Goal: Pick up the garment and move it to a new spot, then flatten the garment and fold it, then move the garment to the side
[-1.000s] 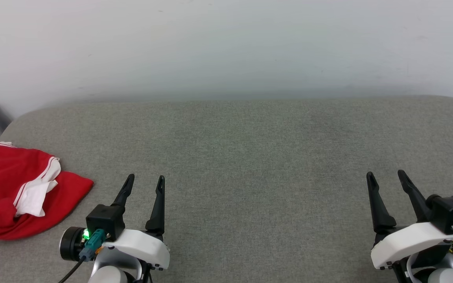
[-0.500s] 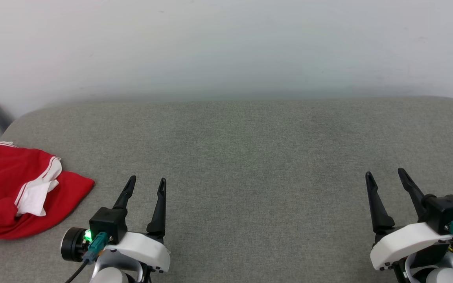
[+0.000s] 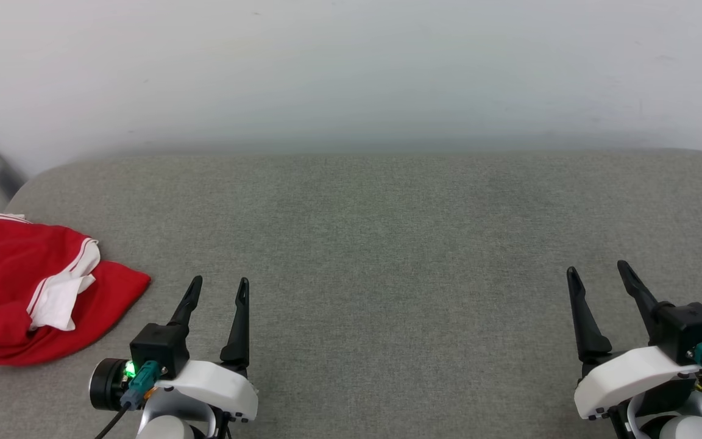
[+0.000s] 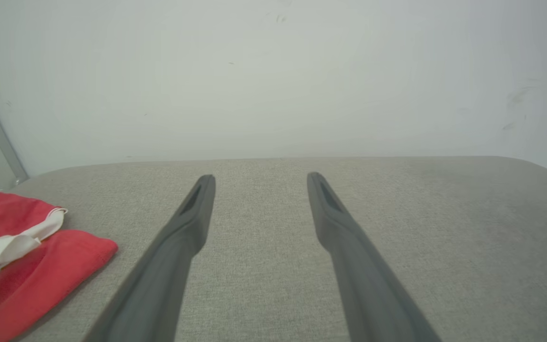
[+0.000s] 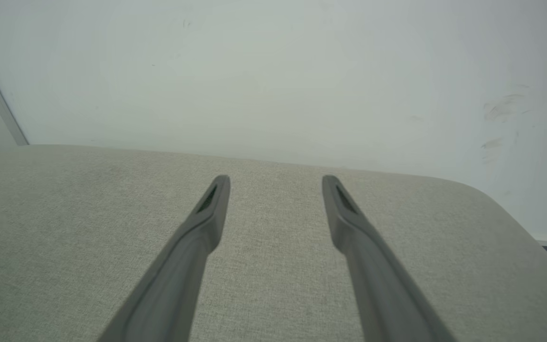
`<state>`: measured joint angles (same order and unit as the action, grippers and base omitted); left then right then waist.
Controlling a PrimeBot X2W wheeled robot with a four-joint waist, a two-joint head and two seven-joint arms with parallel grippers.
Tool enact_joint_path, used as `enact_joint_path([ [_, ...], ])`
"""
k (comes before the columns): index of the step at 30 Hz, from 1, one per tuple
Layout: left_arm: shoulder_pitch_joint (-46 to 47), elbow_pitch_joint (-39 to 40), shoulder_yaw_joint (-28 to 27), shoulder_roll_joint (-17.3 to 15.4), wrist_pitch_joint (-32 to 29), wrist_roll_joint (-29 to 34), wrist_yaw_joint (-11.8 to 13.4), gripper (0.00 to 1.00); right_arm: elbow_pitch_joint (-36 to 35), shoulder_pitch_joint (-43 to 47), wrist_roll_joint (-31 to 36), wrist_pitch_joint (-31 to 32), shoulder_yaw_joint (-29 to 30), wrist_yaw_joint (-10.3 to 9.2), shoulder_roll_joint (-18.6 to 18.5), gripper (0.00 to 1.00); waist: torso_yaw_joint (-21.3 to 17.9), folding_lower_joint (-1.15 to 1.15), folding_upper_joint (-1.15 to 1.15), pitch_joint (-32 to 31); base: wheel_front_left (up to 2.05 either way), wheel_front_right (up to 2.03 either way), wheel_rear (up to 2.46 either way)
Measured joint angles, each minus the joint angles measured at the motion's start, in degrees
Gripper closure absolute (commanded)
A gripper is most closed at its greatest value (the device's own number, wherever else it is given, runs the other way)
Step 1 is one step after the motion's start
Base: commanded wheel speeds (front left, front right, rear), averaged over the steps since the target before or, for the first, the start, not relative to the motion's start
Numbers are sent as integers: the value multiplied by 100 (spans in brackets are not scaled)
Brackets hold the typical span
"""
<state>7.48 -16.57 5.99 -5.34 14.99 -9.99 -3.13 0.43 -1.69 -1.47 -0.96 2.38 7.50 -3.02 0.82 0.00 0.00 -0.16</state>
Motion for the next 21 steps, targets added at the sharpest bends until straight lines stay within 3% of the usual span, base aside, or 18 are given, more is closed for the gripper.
enact_joint_path([
  [9, 91, -126, -163, 62, 7, -78, 42, 0, -7, -7, 2, -9, -15, 0, 0, 0, 272, 0, 0, 44, 0, 0, 0],
  [21, 229, -144, -633, 82, 8, -272, 127, 0, -36, -105, -4, 0, -308, 0, 3, 0, 1327, 0, 0, 148, 0, 0, 0],
])
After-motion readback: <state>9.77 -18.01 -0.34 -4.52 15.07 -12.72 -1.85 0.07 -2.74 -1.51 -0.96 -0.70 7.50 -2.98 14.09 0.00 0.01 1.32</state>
